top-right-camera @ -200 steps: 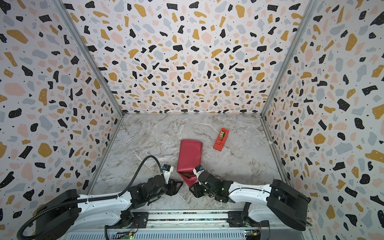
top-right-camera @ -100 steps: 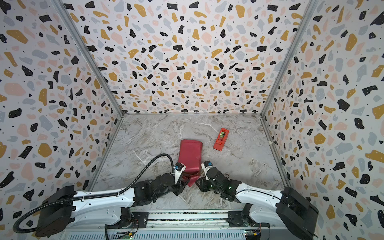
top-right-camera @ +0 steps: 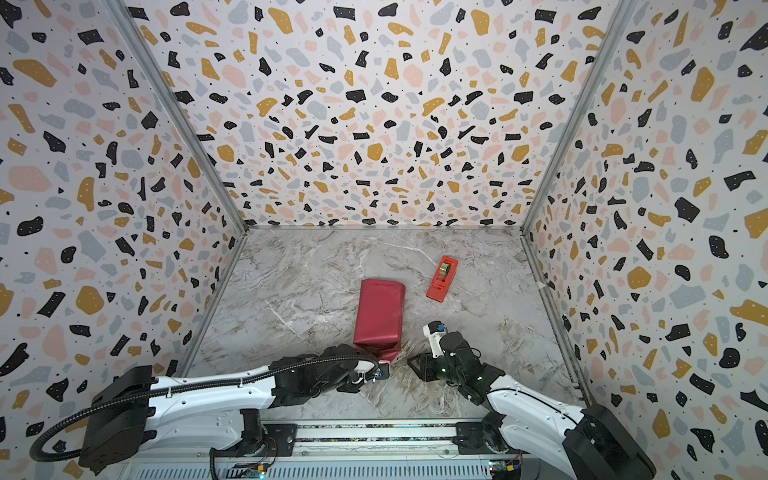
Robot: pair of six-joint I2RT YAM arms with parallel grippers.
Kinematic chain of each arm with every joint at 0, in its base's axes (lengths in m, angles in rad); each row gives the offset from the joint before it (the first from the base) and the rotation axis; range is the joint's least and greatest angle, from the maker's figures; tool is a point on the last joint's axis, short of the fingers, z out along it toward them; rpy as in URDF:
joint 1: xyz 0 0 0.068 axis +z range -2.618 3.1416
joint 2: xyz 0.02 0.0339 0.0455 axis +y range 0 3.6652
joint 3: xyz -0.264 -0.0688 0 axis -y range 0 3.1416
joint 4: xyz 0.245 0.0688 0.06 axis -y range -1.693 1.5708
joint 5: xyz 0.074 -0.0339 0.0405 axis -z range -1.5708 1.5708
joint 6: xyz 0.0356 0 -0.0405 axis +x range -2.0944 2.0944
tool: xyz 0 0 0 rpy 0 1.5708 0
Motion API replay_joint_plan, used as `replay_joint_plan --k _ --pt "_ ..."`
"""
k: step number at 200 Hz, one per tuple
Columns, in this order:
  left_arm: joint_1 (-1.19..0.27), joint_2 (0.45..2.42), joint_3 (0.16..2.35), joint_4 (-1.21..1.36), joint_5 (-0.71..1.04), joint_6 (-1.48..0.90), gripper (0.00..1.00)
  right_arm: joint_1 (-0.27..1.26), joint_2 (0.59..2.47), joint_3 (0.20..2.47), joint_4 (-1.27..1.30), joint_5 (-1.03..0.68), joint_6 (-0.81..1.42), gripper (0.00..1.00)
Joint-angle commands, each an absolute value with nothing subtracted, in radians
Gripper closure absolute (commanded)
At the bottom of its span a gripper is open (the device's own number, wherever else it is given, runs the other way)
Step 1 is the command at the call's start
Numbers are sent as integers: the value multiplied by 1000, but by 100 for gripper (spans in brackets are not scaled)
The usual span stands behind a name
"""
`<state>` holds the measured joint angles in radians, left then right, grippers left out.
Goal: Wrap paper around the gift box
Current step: 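Move both grippers to the box's near end, toward the loose paper flaps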
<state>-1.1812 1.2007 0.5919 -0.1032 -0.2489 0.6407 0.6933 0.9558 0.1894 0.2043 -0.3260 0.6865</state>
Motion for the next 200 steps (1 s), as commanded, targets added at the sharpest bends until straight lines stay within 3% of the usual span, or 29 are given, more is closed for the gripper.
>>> replay_joint_plan --k 1,51,126,200 --pt "-1187 1267 656 -184 -286 863 64 689 947 172 258 -385 690 64" --pt "-1187 1300 638 -132 -283 824 63 738 1020 186 317 -388 768 65" --pt "-1200 1257 540 -63 -172 733 63 910 1175 237 454 -232 968 64" --pt "-1198 1474 632 -79 -168 792 62 753 908 146 264 -203 919 64"
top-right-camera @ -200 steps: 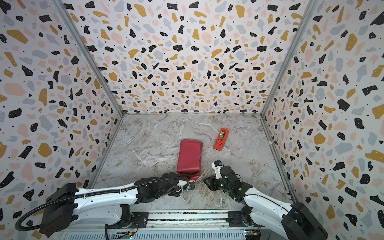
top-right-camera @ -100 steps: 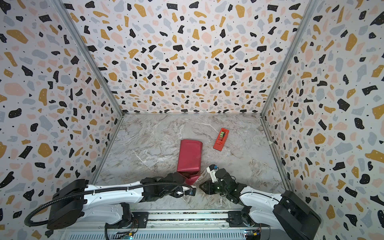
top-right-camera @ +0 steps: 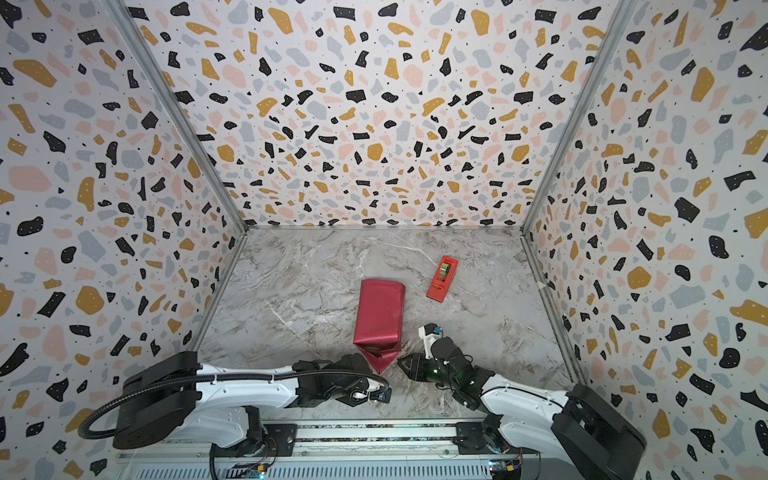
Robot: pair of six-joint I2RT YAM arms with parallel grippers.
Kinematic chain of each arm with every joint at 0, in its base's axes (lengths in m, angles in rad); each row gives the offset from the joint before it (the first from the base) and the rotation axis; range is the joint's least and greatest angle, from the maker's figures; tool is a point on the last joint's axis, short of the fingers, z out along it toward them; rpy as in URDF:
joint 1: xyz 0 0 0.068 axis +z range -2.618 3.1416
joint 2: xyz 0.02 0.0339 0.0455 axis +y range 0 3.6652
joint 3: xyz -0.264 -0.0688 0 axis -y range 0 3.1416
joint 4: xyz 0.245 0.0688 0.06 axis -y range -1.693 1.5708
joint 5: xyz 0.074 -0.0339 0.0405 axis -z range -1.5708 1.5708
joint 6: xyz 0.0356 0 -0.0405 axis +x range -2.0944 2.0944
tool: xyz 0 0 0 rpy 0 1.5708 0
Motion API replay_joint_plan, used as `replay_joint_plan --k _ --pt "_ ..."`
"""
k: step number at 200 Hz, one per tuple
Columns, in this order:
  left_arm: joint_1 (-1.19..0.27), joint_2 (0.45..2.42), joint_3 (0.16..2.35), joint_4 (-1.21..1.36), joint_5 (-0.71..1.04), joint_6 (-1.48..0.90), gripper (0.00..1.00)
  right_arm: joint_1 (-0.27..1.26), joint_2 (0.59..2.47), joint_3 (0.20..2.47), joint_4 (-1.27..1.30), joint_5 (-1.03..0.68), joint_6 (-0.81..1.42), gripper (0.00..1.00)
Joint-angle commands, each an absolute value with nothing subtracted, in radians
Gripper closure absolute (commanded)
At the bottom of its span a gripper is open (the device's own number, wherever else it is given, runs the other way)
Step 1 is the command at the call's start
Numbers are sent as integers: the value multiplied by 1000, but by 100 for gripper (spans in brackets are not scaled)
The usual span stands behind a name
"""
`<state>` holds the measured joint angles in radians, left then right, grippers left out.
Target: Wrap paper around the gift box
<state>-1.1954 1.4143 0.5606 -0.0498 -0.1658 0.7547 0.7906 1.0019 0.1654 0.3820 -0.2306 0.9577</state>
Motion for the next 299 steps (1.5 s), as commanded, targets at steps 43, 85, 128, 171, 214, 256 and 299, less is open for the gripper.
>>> replay_joint_plan --k 43,85,128,171,214,256,299 --pt "-1171 1588 780 -278 -130 885 63 655 778 104 187 -236 878 65" --pt "-1123 1714 911 -467 -94 943 61 549 689 71 137 -297 841 65" --pt "-1083 1811 996 -585 -80 990 64 492 664 63 110 -339 813 65" --pt "-1059 1812 1015 -622 -79 1014 64 479 673 56 125 -348 812 65" --pt "-1055 1816 1014 -624 -69 1026 60 479 698 63 141 -357 814 65" --pt "-1051 1853 1015 -630 -76 1036 62 478 684 61 132 -356 819 65" --pt "-1045 1894 1017 -634 -73 1033 73 479 662 60 124 -356 822 65"
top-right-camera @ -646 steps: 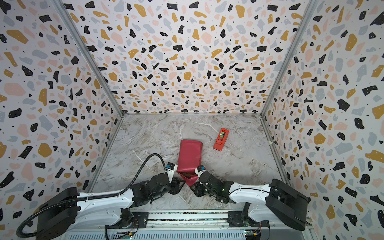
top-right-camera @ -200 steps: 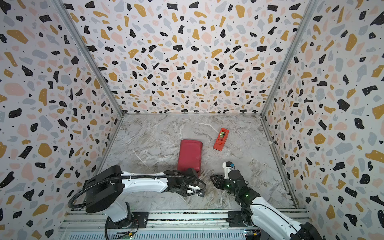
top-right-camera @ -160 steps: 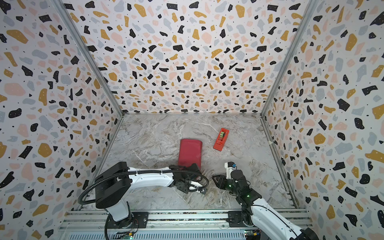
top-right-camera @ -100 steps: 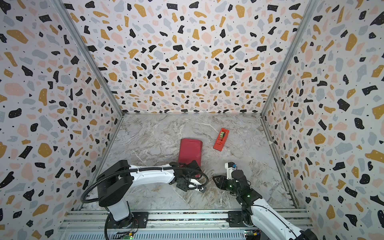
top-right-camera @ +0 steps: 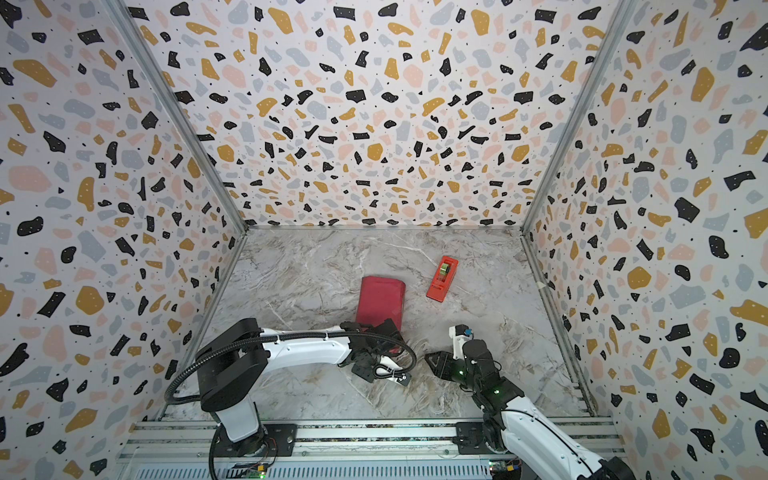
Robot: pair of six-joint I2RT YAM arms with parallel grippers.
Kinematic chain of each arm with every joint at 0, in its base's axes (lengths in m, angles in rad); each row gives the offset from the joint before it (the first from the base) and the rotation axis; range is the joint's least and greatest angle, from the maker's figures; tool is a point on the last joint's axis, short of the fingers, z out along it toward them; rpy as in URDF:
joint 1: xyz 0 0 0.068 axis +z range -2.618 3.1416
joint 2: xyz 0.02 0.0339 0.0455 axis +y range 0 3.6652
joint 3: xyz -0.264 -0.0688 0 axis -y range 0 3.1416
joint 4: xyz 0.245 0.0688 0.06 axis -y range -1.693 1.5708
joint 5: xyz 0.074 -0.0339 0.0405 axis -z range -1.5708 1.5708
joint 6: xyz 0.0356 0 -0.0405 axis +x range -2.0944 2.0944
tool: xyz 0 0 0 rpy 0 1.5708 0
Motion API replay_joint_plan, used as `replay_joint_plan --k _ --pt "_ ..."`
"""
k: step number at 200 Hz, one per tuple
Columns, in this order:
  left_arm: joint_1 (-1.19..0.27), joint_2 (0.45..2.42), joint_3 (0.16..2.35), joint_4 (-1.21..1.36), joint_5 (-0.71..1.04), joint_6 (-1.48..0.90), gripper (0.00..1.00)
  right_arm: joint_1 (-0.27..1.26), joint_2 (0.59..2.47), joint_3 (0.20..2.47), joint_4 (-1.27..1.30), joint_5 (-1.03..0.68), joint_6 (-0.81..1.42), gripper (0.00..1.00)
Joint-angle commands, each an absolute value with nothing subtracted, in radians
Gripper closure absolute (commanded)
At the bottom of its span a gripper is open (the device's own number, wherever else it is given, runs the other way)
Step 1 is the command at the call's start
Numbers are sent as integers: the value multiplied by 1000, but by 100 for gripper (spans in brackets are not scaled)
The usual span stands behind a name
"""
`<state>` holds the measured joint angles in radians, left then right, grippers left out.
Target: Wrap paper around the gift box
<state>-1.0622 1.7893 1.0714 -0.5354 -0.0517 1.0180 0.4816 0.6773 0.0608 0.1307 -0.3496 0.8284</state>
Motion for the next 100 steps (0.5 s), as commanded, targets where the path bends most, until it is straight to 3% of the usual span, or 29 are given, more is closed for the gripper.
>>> replay_joint_plan --k 1,64,100 --pt "-1045 1895 1018 -634 -73 1032 73 479 662 61 124 -357 823 65" --pt "-1027 1872 1034 -589 -24 1011 100 479 661 63 119 -363 816 66" --pt "-994 1746 1007 -486 71 969 100 482 684 69 119 -376 796 66"
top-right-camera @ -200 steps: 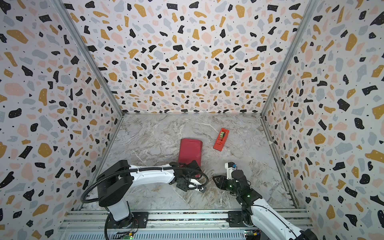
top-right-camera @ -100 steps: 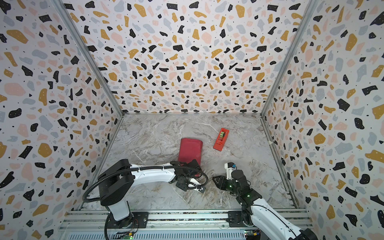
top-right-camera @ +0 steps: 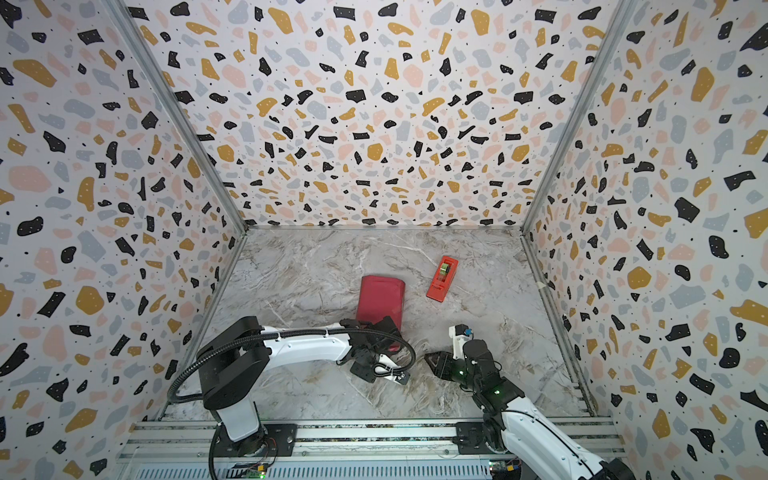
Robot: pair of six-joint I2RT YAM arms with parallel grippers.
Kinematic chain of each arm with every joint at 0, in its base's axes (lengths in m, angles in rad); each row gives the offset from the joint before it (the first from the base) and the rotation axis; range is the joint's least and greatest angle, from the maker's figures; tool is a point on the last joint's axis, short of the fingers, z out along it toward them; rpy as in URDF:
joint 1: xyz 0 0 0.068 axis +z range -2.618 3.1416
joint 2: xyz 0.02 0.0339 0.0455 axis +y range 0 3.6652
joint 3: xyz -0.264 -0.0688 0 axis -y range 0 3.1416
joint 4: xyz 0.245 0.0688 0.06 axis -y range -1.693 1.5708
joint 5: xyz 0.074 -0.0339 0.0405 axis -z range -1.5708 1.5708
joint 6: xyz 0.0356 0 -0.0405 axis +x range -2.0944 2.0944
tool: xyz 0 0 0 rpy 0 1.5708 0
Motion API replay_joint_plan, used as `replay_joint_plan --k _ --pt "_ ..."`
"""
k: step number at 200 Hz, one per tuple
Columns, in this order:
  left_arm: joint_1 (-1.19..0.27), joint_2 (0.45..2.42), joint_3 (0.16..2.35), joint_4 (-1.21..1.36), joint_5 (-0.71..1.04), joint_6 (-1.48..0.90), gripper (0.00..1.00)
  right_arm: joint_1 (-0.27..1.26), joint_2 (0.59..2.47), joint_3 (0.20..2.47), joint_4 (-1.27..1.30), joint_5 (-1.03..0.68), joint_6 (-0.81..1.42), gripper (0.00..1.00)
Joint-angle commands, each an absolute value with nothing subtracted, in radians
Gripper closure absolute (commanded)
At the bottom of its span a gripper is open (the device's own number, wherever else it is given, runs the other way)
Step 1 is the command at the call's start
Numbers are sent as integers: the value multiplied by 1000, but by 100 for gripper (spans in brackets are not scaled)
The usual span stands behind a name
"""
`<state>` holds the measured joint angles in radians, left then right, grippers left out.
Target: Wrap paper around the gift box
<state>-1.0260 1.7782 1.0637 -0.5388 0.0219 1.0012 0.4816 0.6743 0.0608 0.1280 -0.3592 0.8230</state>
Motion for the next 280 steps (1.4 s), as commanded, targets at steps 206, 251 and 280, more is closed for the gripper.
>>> replay_joint_plan --k 206,251,280 --pt "-1013 1554 850 -363 117 942 66 868 853 98 305 -114 912 75" --pt "-1044 1666 933 -413 50 991 54 821 770 80 226 -119 894 75" --pt "-1045 1714 962 -439 9 1020 55 813 735 62 210 -118 899 75"
